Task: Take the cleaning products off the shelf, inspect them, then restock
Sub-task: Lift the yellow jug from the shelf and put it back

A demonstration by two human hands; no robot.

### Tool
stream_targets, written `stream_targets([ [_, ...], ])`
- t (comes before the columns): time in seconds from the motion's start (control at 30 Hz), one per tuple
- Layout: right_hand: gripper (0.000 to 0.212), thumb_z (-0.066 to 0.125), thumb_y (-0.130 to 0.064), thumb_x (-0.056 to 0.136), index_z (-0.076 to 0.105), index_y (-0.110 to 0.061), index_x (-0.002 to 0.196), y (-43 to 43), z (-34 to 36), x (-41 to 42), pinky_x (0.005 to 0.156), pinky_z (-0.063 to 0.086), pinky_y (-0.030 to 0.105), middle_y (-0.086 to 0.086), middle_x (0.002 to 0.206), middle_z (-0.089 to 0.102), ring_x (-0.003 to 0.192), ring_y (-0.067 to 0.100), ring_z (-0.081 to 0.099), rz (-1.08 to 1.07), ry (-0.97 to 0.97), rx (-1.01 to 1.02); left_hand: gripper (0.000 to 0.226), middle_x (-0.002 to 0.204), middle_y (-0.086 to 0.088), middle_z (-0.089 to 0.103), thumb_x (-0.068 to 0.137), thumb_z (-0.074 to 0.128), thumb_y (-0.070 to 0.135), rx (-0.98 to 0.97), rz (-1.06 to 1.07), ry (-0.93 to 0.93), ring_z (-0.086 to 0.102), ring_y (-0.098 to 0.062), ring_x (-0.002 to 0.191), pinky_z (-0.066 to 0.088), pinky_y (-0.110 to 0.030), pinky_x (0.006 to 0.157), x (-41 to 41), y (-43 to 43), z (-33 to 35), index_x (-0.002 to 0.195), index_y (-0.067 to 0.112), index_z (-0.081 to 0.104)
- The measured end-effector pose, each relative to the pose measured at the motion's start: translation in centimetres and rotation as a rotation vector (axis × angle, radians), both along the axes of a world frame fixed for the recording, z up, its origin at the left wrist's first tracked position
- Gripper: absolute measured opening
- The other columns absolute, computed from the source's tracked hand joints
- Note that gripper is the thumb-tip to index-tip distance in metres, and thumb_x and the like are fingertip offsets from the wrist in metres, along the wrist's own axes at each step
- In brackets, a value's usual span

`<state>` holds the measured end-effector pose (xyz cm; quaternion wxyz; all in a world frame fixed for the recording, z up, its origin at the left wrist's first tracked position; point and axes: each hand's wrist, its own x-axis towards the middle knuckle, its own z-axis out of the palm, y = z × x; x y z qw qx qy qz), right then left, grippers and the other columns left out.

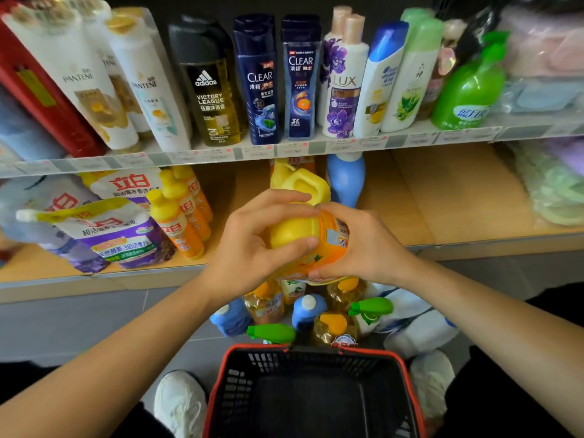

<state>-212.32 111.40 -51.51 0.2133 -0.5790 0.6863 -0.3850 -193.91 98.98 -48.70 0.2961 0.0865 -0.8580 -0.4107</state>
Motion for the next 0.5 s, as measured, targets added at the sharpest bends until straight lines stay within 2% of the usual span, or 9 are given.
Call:
stream_targets([
  [0.07, 0.1, 0.097, -0.049, 0.051, 0.055, -0.025, 0.138, 0.1, 0.1, 0.0, 0.085, 0.057, 0.043, -0.01, 0.112, 0.071, 0.102, 0.009, 0.069, -0.028, -0.004, 0.002, 0.026, 0.132, -0.008, 0.063, 0.087, 0.076, 0.02, -0.067, 0.027, 0.056, 0.059, -0.025, 0.124, 0.053, -0.05, 0.095, 0.0, 0.4, -0.3, 0.111, 0.01, 0.077],
  [0.13, 0.1, 0.099, -0.045, 0.05, 0.056, -0.022, 0.138, 0.2, 0.2, 0.1, 0.086, 0.057, 0.041, -0.01, 0.112, 0.072, 0.101, 0.007, 0.069, -0.047, -0.026, -0.018, 0.021, 0.13, -0.013, 0.064, 0.089, 0.074, 0.017, -0.235, 0.024, 0.127, 0.058, -0.032, 0.126, 0.051, -0.051, 0.097, 0.0, 0.4, -0.7, 0.108, 0.008, 0.078],
  [0.2, 0.099, 0.099, -0.042, 0.051, 0.057, -0.02, 0.137, 0.3, 0.4, 0.1, 0.086, 0.057, 0.04, -0.01, 0.112, 0.072, 0.102, 0.006, 0.069, -0.052, -0.055, -0.025, 0.026, 0.132, -0.017, 0.064, 0.091, 0.073, 0.017, -0.39, 0.008, 0.159, 0.056, -0.036, 0.13, 0.05, -0.053, 0.1, -0.1, 0.0, -0.9, 0.113, 0.005, 0.075],
  [0.27, 0.096, 0.1, -0.04, 0.051, 0.059, -0.021, 0.136, 0.4, 0.5, 0.1, 0.087, 0.057, 0.041, -0.009, 0.112, 0.072, 0.102, 0.007, 0.069, -0.045, -0.087, -0.03, 0.038, 0.141, -0.019, 0.058, 0.093, 0.072, 0.02, -0.486, -0.005, 0.144, 0.049, -0.036, 0.138, 0.048, -0.054, 0.105, 0.0, -0.5, -1.2, 0.127, 0.003, 0.067],
  [0.37, 0.091, 0.099, -0.037, 0.053, 0.06, -0.022, 0.134, 0.4, 0.4, 0.1, 0.089, 0.058, 0.039, -0.009, 0.114, 0.072, 0.104, 0.007, 0.069, -0.032, -0.139, -0.041, 0.053, 0.153, -0.019, 0.045, 0.097, 0.069, 0.022, -0.551, -0.022, 0.106, 0.039, -0.034, 0.147, 0.042, -0.053, 0.113, 0.3, -0.7, -1.6, 0.142, 0.0, 0.051],
  [0.5, 0.084, 0.098, -0.031, 0.055, 0.061, -0.025, 0.129, 0.6, -0.1, -0.1, 0.088, 0.058, 0.03, -0.011, 0.114, 0.073, 0.105, 0.005, 0.069, -0.036, -0.239, -0.058, 0.057, 0.157, -0.014, 0.042, 0.101, 0.063, 0.029, -0.5, 0.037, 0.071, 0.038, -0.028, 0.148, 0.041, -0.052, 0.115, 0.8, -1.1, -2.0, 0.148, 0.003, 0.045],
])
